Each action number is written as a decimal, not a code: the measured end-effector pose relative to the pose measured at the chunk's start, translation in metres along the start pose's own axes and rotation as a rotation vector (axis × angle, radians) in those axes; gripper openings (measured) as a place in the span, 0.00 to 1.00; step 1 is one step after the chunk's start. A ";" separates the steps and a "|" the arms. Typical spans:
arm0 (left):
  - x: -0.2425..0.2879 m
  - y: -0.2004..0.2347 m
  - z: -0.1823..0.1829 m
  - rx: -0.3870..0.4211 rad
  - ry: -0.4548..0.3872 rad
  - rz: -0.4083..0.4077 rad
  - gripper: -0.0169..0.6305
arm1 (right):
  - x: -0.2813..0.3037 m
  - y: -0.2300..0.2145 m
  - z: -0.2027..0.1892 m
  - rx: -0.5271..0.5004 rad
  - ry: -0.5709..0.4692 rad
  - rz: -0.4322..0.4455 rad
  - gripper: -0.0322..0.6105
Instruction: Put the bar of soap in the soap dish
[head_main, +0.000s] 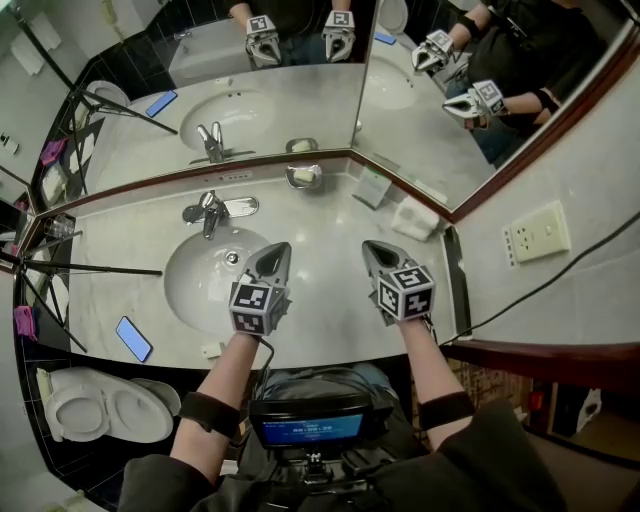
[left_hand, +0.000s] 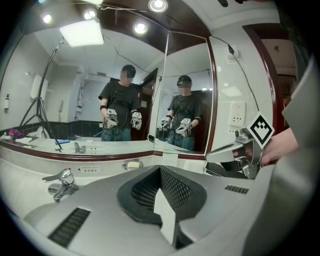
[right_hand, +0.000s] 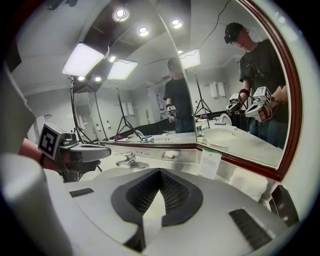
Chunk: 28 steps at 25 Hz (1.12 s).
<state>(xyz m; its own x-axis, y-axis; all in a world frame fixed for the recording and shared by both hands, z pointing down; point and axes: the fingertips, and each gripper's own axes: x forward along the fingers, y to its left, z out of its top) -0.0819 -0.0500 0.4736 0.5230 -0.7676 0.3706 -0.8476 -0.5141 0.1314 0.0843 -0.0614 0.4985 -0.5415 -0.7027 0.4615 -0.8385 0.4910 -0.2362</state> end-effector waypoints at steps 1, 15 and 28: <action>-0.001 -0.001 0.000 -0.007 -0.005 0.001 0.03 | -0.001 0.000 -0.001 -0.001 0.002 0.001 0.08; 0.003 0.002 -0.004 0.021 0.016 0.043 0.03 | 0.011 0.003 -0.007 -0.032 0.045 0.023 0.08; 0.126 0.033 -0.013 0.408 0.256 -0.165 0.41 | 0.076 -0.006 -0.008 -0.068 0.099 0.060 0.08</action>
<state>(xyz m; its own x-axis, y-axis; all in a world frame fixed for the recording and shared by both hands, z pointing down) -0.0451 -0.1588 0.5370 0.5650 -0.5714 0.5952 -0.6250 -0.7673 -0.1434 0.0485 -0.1135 0.5418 -0.5791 -0.6183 0.5313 -0.7969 0.5668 -0.2090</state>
